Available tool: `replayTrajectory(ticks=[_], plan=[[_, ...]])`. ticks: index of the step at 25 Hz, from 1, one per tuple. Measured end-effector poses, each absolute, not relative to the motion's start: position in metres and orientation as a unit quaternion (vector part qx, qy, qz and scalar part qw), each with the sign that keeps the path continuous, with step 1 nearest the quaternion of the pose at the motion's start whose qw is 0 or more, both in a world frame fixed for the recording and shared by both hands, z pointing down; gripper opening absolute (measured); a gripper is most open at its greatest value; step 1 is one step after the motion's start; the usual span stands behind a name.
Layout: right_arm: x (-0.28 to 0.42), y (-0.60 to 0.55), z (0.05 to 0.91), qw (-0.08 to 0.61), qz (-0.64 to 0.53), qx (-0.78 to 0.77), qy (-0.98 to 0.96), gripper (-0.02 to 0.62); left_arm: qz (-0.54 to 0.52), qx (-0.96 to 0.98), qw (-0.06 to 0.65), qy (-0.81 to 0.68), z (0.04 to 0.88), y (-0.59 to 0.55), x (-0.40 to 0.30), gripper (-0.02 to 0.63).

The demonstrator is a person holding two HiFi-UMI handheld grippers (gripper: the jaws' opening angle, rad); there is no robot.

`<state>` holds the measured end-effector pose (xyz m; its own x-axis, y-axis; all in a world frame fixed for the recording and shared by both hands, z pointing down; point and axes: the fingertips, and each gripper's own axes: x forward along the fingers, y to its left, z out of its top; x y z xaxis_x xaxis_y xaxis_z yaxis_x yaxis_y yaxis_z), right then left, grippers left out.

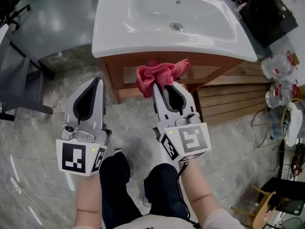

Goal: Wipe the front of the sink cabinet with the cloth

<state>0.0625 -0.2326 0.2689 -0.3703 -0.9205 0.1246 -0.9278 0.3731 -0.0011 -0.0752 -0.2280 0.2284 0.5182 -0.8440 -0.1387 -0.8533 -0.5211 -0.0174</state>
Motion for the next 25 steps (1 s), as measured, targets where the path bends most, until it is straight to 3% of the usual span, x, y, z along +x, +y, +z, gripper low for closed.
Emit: replayTrajectory(ticks=[16,25], plan=[[0.068,-0.249,0.35,-0.001,-0.043,0.557,-0.829,0.086,0.09,-0.851,0.117,0.504,0.334,-0.2,-0.051,0.006],[0.058,-0.247,0.351,-0.018,-0.026,0.552,-0.834,0.087,0.096,-0.84,0.107,0.524,0.343,-0.181,-0.069,0.006]])
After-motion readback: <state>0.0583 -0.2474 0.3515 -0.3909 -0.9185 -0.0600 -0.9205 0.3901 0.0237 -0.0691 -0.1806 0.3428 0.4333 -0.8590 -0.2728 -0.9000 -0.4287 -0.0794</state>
